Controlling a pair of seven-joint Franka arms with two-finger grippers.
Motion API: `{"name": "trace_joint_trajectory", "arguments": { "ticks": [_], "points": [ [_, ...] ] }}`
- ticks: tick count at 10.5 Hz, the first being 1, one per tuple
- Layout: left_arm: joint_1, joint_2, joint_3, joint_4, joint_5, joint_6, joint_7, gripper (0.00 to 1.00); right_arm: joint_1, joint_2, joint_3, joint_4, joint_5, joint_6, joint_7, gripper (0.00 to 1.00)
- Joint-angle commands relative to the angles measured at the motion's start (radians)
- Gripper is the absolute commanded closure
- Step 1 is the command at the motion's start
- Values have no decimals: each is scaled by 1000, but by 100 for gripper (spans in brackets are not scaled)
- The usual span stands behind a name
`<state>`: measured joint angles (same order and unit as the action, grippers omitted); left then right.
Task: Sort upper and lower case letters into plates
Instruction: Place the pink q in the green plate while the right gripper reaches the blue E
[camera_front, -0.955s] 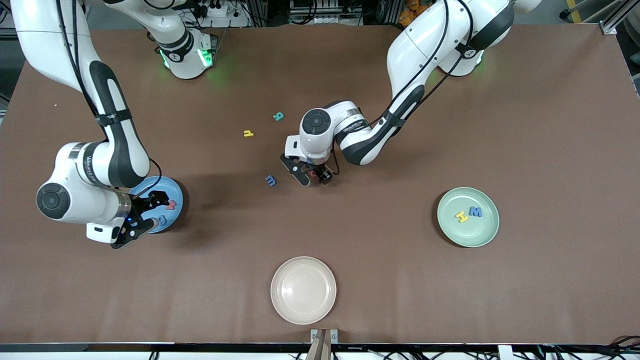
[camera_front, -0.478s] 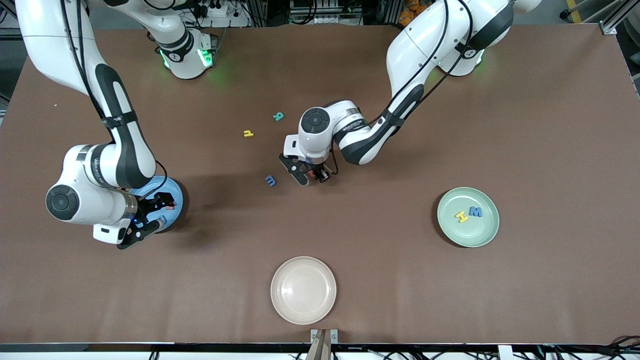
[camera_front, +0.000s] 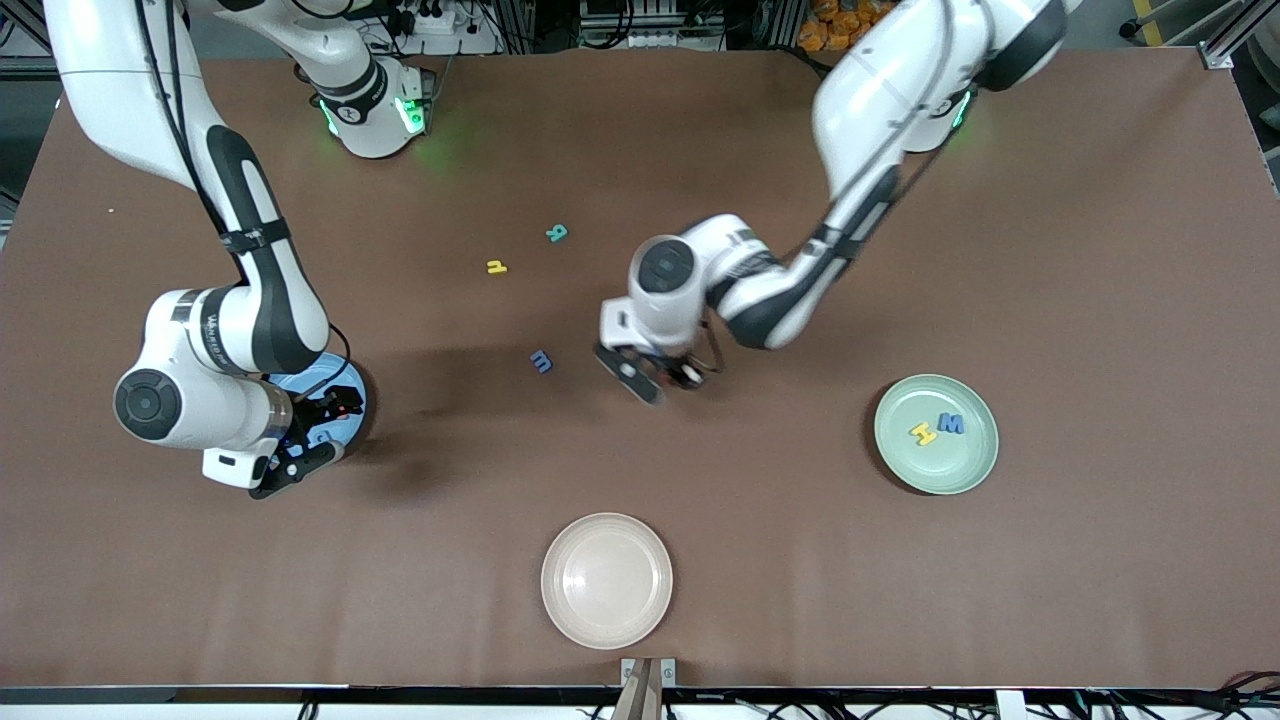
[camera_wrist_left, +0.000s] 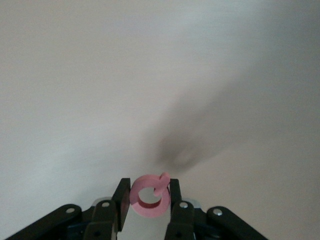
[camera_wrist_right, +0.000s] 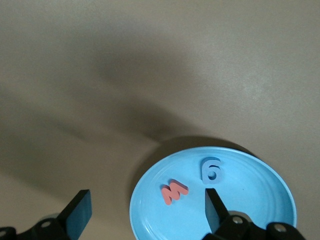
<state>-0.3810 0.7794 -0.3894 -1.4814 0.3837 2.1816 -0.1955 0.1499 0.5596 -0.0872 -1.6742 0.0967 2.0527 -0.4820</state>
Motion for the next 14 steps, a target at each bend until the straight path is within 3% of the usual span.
{"name": "trace_joint_trajectory", "arguments": {
  "ticks": [1, 4, 6, 8, 9, 10, 12, 14],
  "points": [
    [262, -107, -34, -83, -34, -60, 22, 100, 31, -3, 0, 7, 1, -11, 95, 0],
    [489, -124, -32, -105, -36, -66, 21, 100, 124, -10, 0, 7, 1, -31, 285, 0],
    [524, -88, 10, -126, -34, -71, 15, 100, 225, -13, 0, 7, -2, -32, 408, 0],
    [528, -68, 24, -161, -32, -69, -22, 98, 321, -15, 0, -1, -9, -19, 410, 0],
    [531, -74, 27, -175, -31, -69, -37, 70, 353, -23, 0, -19, -11, -7, 410, 0],
    [531, -89, 29, -181, -22, -75, -41, 1, 381, -53, 0, -75, -11, 44, 410, 0],
    [531, -135, 30, -163, -11, -103, -36, 0, 415, -128, 1, -255, -9, 209, 410, 0],
    [540, -216, 44, -146, -11, -105, -25, 0, 459, -133, 1, -338, -8, 334, 411, 0]
  ]
}}
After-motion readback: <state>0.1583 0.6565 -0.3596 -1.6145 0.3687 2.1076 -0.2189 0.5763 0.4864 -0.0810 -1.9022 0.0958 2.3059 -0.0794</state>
